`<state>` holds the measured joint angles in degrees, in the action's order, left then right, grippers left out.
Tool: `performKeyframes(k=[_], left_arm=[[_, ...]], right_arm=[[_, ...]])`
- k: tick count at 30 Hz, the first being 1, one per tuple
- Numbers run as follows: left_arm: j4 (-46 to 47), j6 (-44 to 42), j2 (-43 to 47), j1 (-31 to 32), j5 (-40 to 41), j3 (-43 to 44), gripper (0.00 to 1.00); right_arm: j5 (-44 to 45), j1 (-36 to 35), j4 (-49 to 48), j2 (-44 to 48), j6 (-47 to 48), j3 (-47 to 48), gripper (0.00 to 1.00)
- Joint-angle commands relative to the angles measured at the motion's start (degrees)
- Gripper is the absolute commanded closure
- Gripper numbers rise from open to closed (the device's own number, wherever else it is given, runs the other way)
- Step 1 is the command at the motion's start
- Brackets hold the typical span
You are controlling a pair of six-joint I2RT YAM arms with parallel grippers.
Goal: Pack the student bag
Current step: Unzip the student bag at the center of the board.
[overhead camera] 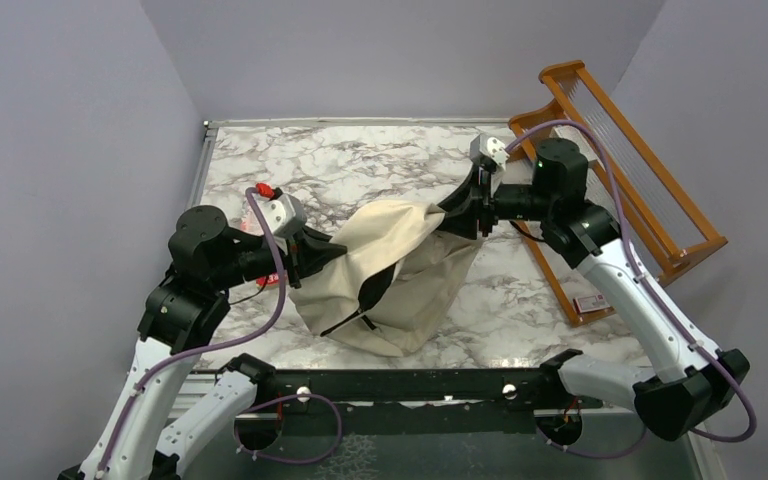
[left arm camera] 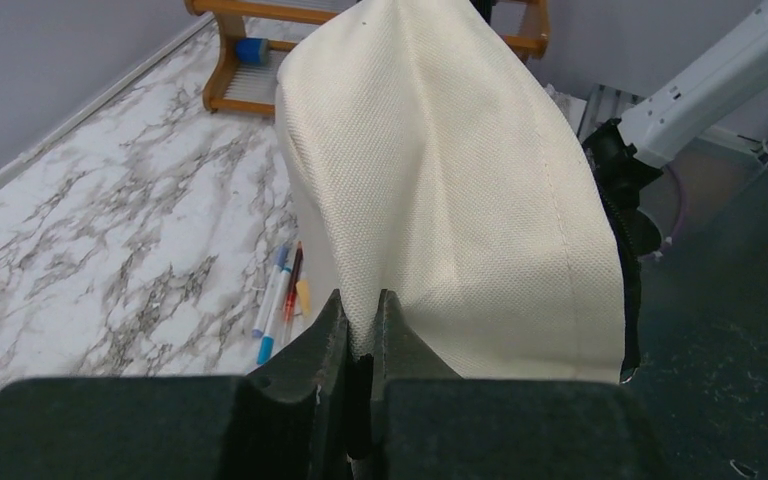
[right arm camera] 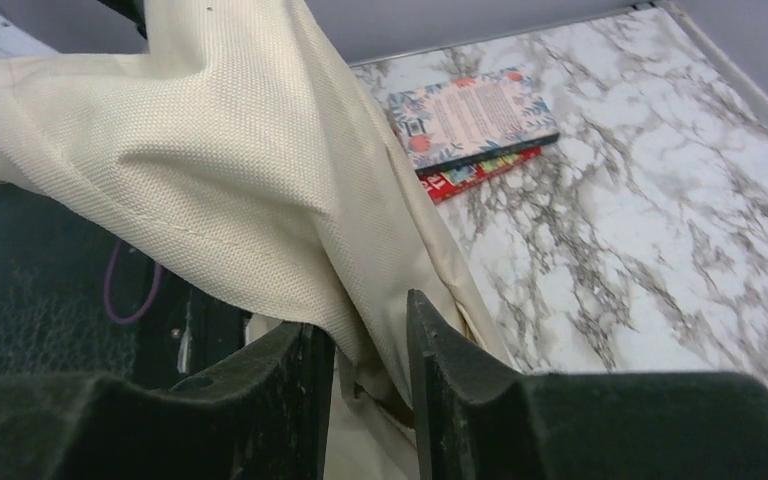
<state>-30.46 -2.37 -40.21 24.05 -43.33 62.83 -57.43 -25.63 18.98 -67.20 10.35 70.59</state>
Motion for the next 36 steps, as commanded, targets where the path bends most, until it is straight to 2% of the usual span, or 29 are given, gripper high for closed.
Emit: performKeyframes(k=[1, 4, 10, 13, 17, 22, 25, 31, 36], left_arm=[[1.87, 3.39, 0.14, -0.15, 8.36, 0.89, 1.00], [3.92, 5.95, -0.60, -0.15, 10.17, 0.92, 1.00], [8.85, 10.81, -2.36, -0.15, 11.78, 0.70, 1.00], [10.94, 13.26, -3.50, -0.13, 12.32, 1.27, 1.00], [12.51, 14.38, -4.97, -0.15, 11.96, 2.28, 1.00], [14.14, 14.76, -5.23, -0.15, 12.04, 1.79, 1.00], [14.81, 14.76, -5.06, -0.15, 12.04, 1.22, 1.00], [14.99, 14.70, -5.31, -0.15, 12.28, 0.33, 1.00], [15.14, 14.33, -5.98, -0.17, 12.73, 0.06, 1.00]], right_arm=[[14.91, -0.30, -5.21, 6.52, -9.89, -3.92, 0.58], [22.58, -0.30, -3.01, 10.70, -14.00, -6.19, 0.47], [32.20, -0.30, 2.29, 17.57, -20.22, -8.69, 0.35], [31.84, -0.32, 3.35, 18.86, -25.98, -8.78, 0.32], [30.12, -0.30, 3.49, 18.87, -38.26, -8.24, 0.30], [24.13, -0.31, -1.02, 17.76, -51.10, -10.04, 0.27], [24.03, -0.32, -5.33, 17.82, -58.04, -12.46, 0.24], [24.41, -3.08, -9.62, 15.85, -62.82, -12.71, 0.20], [29.96, -11.86, -10.90, 12.26, -63.26, -10.83, 0.18]])
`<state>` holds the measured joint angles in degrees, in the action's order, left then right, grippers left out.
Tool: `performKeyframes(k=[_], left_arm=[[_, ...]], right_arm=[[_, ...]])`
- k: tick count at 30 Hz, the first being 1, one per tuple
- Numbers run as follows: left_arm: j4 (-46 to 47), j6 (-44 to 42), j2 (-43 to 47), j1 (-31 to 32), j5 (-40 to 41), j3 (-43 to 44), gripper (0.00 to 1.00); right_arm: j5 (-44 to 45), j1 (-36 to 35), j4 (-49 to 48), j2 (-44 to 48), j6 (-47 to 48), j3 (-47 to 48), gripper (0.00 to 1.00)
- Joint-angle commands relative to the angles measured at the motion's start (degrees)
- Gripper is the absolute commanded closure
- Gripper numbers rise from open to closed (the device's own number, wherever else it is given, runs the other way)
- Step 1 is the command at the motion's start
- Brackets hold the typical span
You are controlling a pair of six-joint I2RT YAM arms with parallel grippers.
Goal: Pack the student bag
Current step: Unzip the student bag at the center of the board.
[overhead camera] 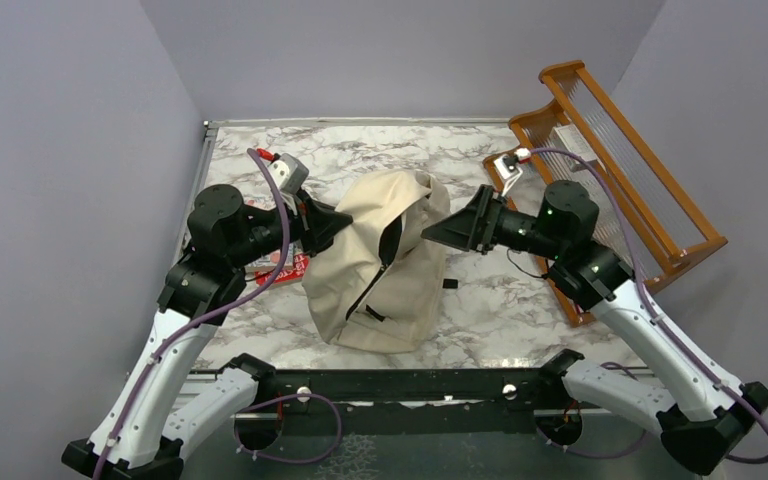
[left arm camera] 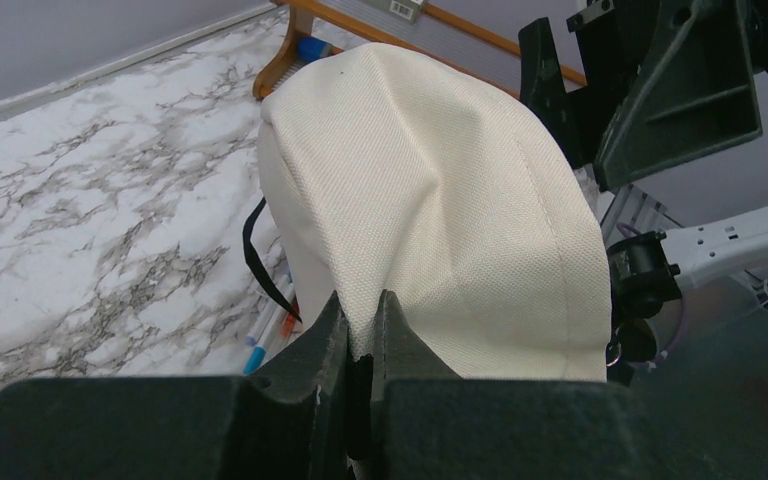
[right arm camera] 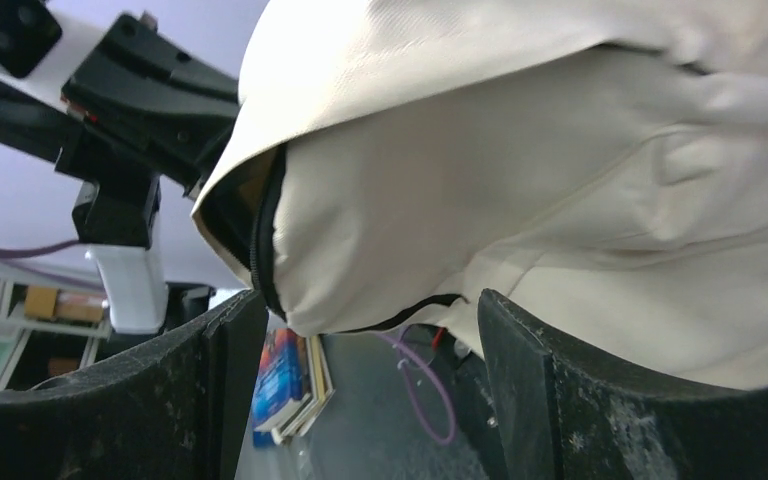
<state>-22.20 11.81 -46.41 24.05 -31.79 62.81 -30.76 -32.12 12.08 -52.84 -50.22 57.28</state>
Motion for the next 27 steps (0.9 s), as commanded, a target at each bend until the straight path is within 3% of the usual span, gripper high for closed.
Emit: performKeyframes(k=[1, 8, 19, 22, 25, 27], left_arm=[[7.02, 0.19, 0.08, -0.15, 1.20, 0.04, 1.00], [7.17, -0.36, -0.27, -0.15, 1.07, -0.18, 1.00], [7.17, -1.29, 0.24, -0.16, 0.00, -1.11, 1.00], [7.17, -1.57, 0.32, -0.15, 0.04, -1.03, 1.00], [7.17, -1.37, 0.27, -0.15, 0.60, -0.57, 1.00], [7.24, -0.83, 0.00, -0.15, 1.40, 0.42, 1.00]], right_arm=[[4.25, -7.34, -4.30, -3.18, -2.76, 2.80, 0.18], [12.43, -16.99, -8.89, -7.89, -3.17, 3.08, 0.16], [25.91, -17.57, -6.83, -10.37, -0.42, 6.11, 0.19], [25.33, -17.56, -6.56, -12.75, 0.57, 8.41, 0.29], [24.63, -17.58, -6.28, -14.28, 1.39, 9.61, 0.46], [24.90, -17.60, -6.44, -14.31, 1.98, 10.16, 0.52]])
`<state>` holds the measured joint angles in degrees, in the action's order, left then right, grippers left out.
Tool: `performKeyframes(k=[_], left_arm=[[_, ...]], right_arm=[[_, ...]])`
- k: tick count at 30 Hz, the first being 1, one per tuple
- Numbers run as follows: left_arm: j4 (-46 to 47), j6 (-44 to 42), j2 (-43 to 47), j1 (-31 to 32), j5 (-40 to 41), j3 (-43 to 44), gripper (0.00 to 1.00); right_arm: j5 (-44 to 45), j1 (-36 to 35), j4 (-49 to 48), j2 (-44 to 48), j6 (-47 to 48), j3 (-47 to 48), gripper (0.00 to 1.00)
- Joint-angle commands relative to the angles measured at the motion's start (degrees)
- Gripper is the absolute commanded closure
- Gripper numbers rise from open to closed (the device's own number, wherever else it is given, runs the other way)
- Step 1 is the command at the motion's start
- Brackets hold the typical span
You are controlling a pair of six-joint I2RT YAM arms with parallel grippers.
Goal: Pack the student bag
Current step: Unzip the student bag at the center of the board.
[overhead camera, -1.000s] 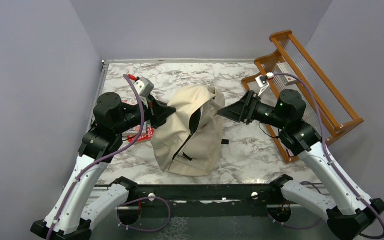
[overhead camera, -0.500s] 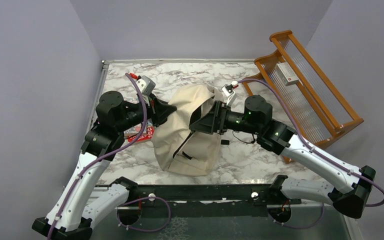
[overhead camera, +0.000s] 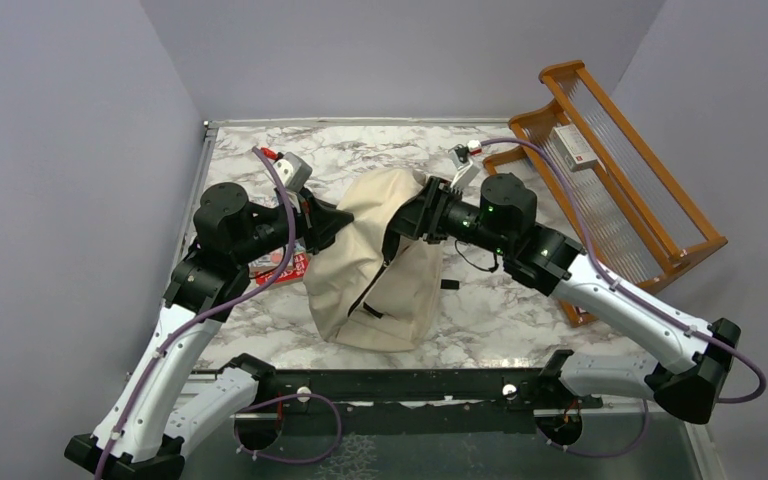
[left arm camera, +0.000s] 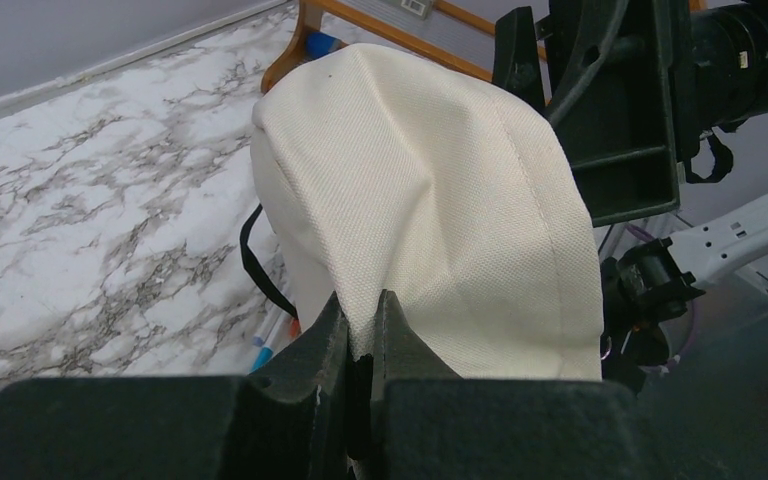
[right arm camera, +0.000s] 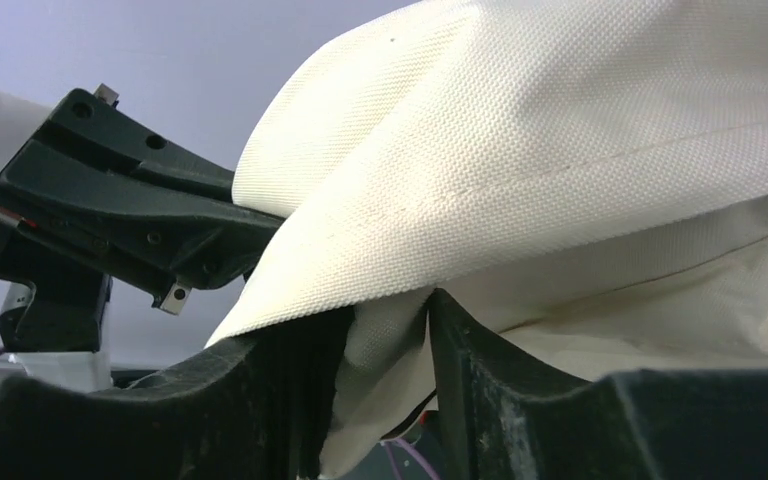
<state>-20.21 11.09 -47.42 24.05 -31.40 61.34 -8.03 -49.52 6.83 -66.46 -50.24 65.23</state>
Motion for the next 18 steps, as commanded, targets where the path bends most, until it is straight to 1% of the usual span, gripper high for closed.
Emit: performKeyframes(k=[1, 4, 7, 8, 13, 18], left_arm=[[5.33, 0.28, 0.75, -0.15, 1.30, 2.65, 1.00], [5.71, 2.03, -1.12, -0.15, 2.93, 6.35, 1.00], [5.78, 5.01, -4.67, -0.15, 4.05, 11.94, 1.00], [5.82, 6.28, -6.09, -0.15, 4.16, 13.95, 1.00], [5.96, 11.87, -14.39, -0.15, 2.41, 24.33, 1.00], [6.92, 15.40, -20.36, 0.01, 2.73, 29.88, 1.00]], right_arm=[[2.40, -0.17, -1.08, -0.55, 2.65, 2.75, 0.59], [3.93, -0.22, 0.44, 0.18, 5.57, 6.09, 0.78], [6.96, -0.18, 3.52, 0.75, 9.71, 12.14, 0.97], [7.68, -0.22, 4.79, 0.71, 11.31, 14.63, 0.99], [15.05, -0.17, 12.87, -0.73, 18.73, 28.58, 1.00], [21.62, -0.22, 21.08, -4.11, 25.85, 41.29, 1.00]])
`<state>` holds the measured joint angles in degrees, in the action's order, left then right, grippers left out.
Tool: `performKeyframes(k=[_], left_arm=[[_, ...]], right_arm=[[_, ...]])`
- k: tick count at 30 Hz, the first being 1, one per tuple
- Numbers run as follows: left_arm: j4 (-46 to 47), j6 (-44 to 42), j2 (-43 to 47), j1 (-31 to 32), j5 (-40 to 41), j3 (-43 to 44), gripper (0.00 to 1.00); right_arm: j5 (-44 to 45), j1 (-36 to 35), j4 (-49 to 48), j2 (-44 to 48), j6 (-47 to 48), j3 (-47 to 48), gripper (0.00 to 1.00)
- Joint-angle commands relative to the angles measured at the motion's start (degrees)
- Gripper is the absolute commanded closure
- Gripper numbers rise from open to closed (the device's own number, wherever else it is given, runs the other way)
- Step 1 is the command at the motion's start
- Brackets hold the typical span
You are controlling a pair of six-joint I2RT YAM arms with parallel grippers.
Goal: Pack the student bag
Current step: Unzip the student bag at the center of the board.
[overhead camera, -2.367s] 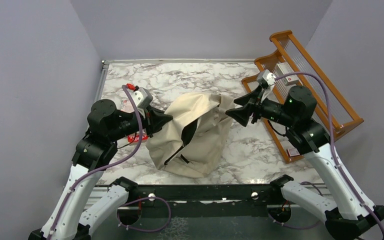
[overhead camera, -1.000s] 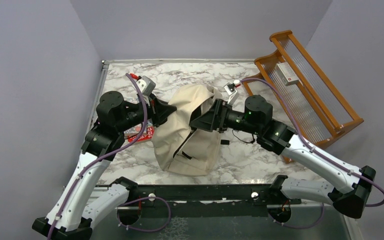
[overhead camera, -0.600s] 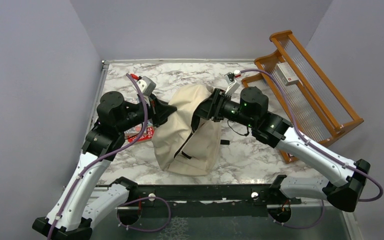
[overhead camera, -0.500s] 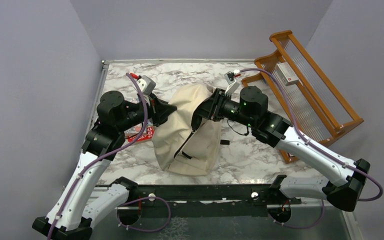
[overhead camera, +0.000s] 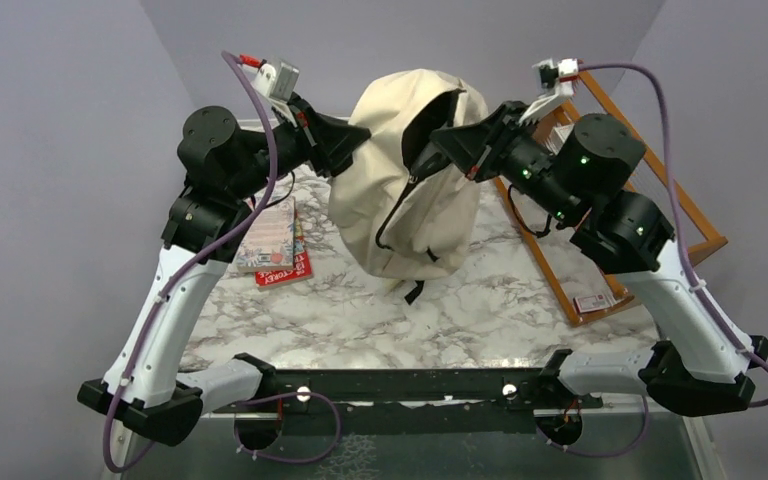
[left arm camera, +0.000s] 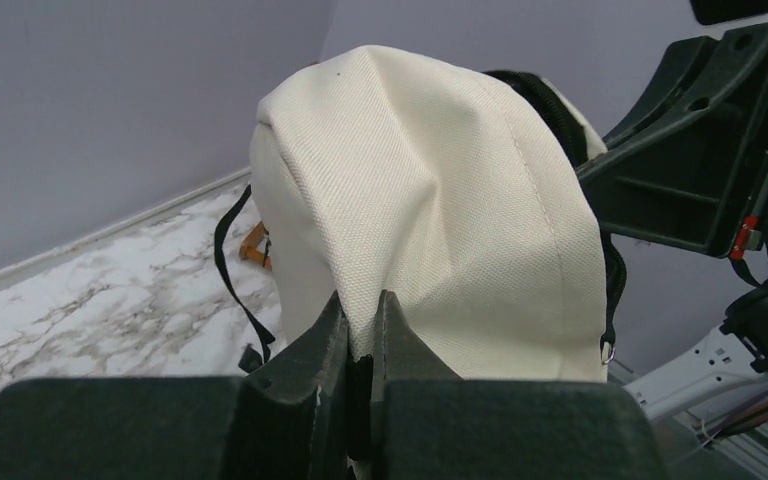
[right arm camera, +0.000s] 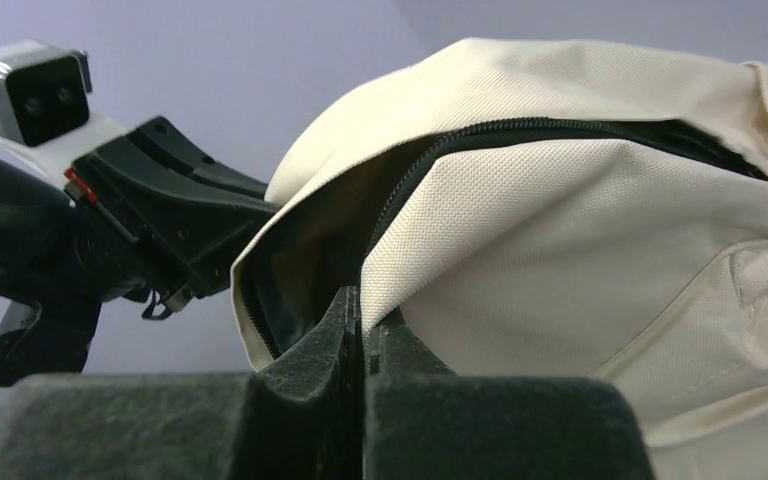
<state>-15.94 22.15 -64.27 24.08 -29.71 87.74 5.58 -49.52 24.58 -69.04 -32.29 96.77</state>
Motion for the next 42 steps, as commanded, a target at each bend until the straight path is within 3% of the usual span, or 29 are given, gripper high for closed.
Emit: performKeyframes(k=[1, 8, 12, 18, 21, 27, 31, 35, 40, 42], left_arm=[[3.07, 4.84, -4.33, 0.12, 1.10, 4.08, 1.00], [6.68, 7.08, -7.25, 1.41, 3.91, -2.67, 1.00], [11.38, 6.85, -5.02, 1.41, 6.32, -16.55, 1.00], [20.63, 5.92, 1.89, 1.41, 11.98, -37.98, 1.00], [24.14, 6.37, 5.18, 1.41, 15.48, -45.94, 1.00], [26.75, 9.68, 8.47, 0.84, 23.17, -54.34, 1.00], [27.55, 11.79, 7.32, -2.56, 22.75, -55.58, 1.00], [27.15, 11.00, 4.64, -7.55, 16.23, -52.46, 0.86], [19.74, 8.81, 4.92, -10.03, 16.46, -46.58, 0.35], [14.85, 7.97, 6.51, -10.18, 19.02, -44.51, 0.21]], right_arm=[[8.91, -0.23, 5.22, -2.74, 9.26, 12.28, 0.99], [13.19, -0.10, 22.94, -13.64, 17.82, 30.32, 1.00], [12.07, 0.55, 27.23, -15.96, 19.28, 25.88, 0.99], [4.15, 4.11, 12.71, -11.61, 17.96, -2.23, 1.00], [-1.04, 7.95, 4.59, -11.26, 16.53, -11.88, 1.00], [-13.07, 13.45, -5.09, -15.38, 15.07, -17.60, 0.99], [-22.18, 16.00, -9.79, -19.35, 14.61, -16.70, 1.00], [-28.31, 16.16, -12.24, -24.80, 16.97, -12.21, 1.00], [-33.42, 16.21, -10.79, -31.19, 22.62, -6.52, 0.99], [-36.29, 16.21, -11.63, -32.47, 22.99, -7.36, 0.99]])
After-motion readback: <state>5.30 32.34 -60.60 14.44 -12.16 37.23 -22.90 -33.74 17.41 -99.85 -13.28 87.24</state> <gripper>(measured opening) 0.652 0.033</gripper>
